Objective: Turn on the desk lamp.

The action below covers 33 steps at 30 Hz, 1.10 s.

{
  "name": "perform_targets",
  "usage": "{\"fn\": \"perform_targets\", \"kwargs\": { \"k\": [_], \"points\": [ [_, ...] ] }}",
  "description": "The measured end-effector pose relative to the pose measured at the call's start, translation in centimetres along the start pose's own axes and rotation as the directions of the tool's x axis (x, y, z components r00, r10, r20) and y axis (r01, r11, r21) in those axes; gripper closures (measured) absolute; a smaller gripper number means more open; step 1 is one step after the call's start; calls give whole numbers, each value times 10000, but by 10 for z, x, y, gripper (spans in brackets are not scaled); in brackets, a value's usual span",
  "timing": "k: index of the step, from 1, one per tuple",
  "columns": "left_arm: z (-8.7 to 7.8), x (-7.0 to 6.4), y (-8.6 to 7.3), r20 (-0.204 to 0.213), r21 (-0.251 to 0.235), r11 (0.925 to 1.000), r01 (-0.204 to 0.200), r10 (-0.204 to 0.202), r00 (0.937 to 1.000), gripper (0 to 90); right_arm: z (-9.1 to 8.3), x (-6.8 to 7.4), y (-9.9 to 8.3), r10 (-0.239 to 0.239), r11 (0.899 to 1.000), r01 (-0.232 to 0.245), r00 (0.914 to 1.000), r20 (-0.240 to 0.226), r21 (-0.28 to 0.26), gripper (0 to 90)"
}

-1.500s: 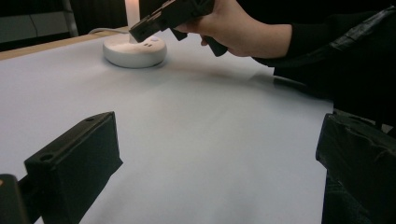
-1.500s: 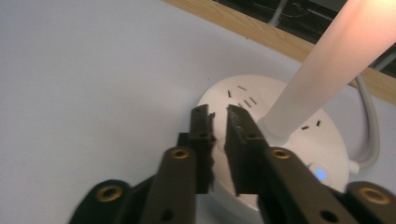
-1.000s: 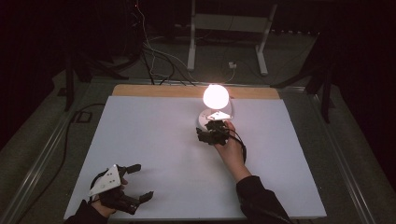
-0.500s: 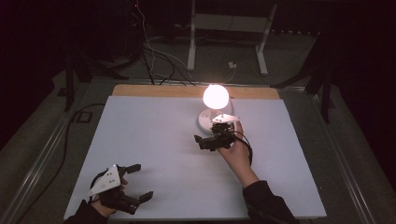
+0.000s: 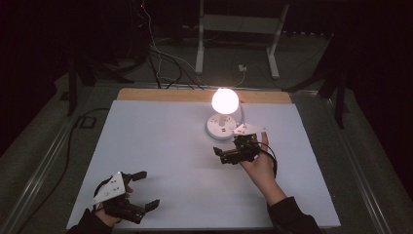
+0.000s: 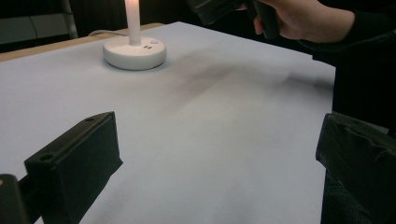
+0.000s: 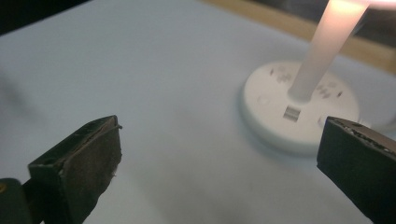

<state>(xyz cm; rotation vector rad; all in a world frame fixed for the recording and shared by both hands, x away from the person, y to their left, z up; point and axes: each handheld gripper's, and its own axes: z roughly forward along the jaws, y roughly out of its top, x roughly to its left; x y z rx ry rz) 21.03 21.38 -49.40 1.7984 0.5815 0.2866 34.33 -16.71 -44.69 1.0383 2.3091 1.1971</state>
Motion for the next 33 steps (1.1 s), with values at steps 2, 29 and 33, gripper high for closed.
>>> {"fn": "perform_targets", "kwargs": {
  "k": [2, 29, 33],
  "points": [
    [0, 0, 0, -9, 6, 10000, 6, -6, 10000, 4, -7, 0, -3, -119, 9996, 120, 9999, -67, 254, 0],
    [0, 0, 0, -73, 43, 10000, -24, 25, 10000, 4, -70, -27, -89, 509, 9986, -504, 9980, 370, -134, 0],
    [-1, -1, 0, -83, 37, 10000, -38, 39, 10000, 3, -78, -27, -100, 575, 9983, -572, 9972, 471, -74, 0]
  ]
}}
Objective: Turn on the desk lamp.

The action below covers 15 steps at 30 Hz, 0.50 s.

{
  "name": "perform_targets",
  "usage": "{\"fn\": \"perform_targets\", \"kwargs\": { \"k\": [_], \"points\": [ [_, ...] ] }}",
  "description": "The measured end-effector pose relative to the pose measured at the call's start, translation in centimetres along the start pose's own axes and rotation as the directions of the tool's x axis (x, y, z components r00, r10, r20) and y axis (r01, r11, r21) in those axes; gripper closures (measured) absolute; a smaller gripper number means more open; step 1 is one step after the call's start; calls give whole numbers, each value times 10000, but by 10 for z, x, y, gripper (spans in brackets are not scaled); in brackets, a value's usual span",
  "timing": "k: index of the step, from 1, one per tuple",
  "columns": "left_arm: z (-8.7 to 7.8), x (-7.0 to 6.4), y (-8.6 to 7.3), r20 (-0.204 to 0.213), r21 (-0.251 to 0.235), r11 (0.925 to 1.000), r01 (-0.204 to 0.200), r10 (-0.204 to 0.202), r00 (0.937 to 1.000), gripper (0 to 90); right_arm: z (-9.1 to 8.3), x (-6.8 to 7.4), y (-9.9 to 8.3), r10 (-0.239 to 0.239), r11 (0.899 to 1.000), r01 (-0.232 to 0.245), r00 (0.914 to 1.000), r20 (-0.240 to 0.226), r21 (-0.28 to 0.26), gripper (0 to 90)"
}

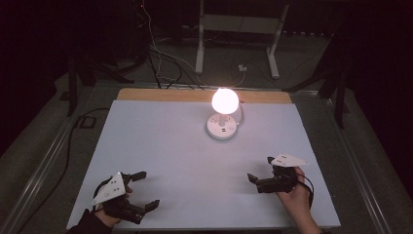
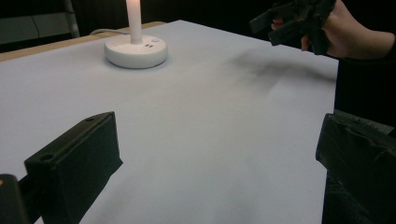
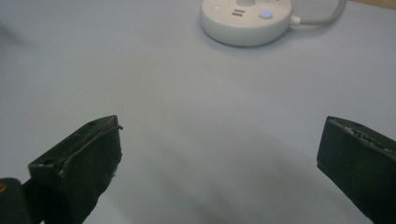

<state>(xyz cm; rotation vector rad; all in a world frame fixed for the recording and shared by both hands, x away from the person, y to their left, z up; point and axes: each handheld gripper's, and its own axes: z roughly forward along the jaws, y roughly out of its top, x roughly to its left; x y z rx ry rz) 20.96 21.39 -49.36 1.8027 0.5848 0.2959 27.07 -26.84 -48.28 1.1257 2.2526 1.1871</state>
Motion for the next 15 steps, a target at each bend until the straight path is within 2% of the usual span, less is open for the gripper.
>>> {"fn": "perform_targets", "kwargs": {
  "k": [9, 15],
  "points": [
    [0, -1, 1, -3, 23, 10000, -66, 66, 10000, 4, -14, -7, -26, 260, 9997, -261, 9989, 393, 23, 0],
    [0, -1, 1, 13, 14, 10000, -78, 78, 10000, 4, -12, -12, -31, 316, 9995, -318, 9984, 471, 44, 0]
  ]
}}
